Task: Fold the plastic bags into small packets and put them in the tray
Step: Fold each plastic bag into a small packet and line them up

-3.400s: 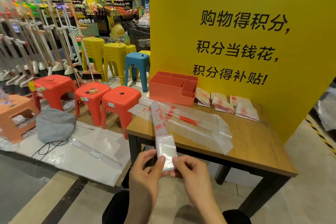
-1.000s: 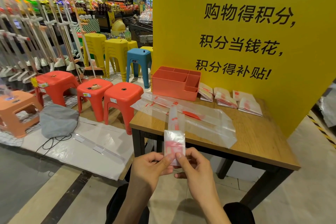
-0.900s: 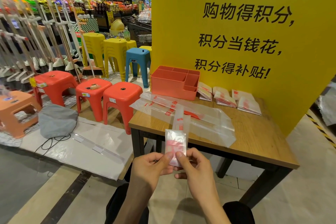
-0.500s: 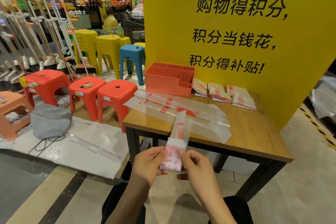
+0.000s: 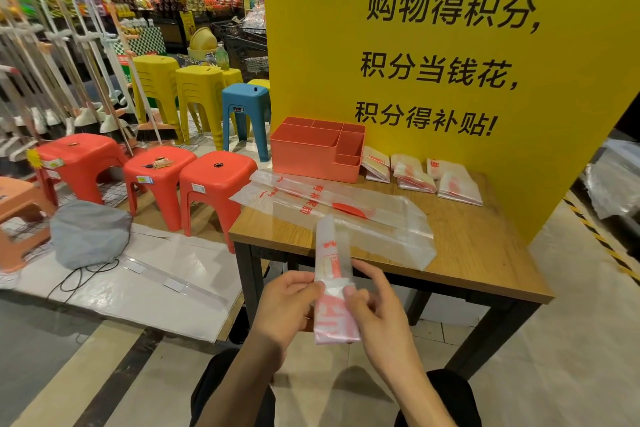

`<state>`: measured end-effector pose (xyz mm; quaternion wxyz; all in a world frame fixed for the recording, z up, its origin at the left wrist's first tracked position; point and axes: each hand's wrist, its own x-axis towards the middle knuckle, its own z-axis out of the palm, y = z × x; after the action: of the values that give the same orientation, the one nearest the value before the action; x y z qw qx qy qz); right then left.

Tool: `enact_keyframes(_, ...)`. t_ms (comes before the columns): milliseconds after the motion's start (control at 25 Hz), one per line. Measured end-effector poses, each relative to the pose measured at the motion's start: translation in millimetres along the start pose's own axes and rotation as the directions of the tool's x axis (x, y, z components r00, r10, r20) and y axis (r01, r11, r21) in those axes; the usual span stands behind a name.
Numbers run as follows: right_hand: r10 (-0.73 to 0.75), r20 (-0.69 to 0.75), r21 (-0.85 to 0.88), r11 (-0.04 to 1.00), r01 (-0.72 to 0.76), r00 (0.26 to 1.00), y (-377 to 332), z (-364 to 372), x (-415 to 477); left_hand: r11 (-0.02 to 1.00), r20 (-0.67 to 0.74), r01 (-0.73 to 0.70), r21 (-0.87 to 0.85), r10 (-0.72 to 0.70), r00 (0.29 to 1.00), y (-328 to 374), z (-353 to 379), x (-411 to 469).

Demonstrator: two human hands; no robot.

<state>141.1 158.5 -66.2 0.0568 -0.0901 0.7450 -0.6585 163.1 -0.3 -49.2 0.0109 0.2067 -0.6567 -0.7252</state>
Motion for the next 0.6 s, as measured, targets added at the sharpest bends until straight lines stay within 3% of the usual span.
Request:
enact_keyframes(240, -0.238, 0.168, -0.153, 0.952, 0.264, 0.957, 6.3, -22.1, 5.9, 0.994, 0.054, 0.008, -0.105, -0.003, 0.999, 3.1, 3.0, -2.6)
enact_keyframes(440, -0.158, 0.106, -0.062, 0.984, 0.165, 0.982, 11.4, -18.5, 10.0, 0.991, 0.061, -0.132, -0.013, 0.133, 0.989, 1.3, 4.8, -7.1)
enact_keyframes(600, -0.079, 0.029, 0.052, 0.996, 0.078, 0.996, 11.4, -10.9, 9.1, 0.991, 0.151, -0.131, -0.005, 0.13, 0.98, -7.7, -1.4, -7.4)
